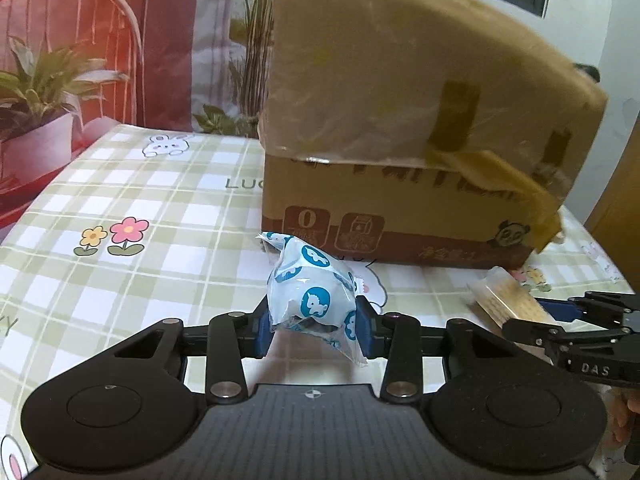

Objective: Organize snacks
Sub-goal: 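Carry the candy and cracker packet over the box and open both tools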

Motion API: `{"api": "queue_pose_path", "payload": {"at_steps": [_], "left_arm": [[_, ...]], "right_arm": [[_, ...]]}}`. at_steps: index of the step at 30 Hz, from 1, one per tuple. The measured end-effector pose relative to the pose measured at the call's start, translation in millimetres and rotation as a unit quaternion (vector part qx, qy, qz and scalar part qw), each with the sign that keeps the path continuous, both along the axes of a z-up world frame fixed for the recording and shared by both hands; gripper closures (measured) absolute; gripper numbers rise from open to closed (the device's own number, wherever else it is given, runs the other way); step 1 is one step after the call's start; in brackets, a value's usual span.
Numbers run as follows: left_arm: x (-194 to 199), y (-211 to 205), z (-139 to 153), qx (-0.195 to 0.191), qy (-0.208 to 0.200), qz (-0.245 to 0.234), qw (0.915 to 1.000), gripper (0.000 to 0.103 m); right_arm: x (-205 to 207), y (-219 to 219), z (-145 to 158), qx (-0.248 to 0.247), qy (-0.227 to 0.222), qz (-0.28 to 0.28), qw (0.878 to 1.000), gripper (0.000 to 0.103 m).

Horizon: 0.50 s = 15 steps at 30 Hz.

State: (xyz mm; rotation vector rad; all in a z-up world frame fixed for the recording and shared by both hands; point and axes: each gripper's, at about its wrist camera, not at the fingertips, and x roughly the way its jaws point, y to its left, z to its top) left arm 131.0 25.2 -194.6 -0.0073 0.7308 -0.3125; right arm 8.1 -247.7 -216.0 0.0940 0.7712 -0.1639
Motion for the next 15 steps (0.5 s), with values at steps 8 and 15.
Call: {"api": "queue_pose_path", "payload": {"at_steps": [8,15], "left_arm": [[-25,3,15,-0.002,-0.032,0.002,0.9995,0.061],[-44,4,32,-0.007,-0.057,0.008,0.9983,0.061]], "right_arm": [[-19,4,24,-0.018,-0.027,-0.002,0.999,0.055],[-40,1,39,-0.012,-0.044,-0.024,0.999,0.055]]}}
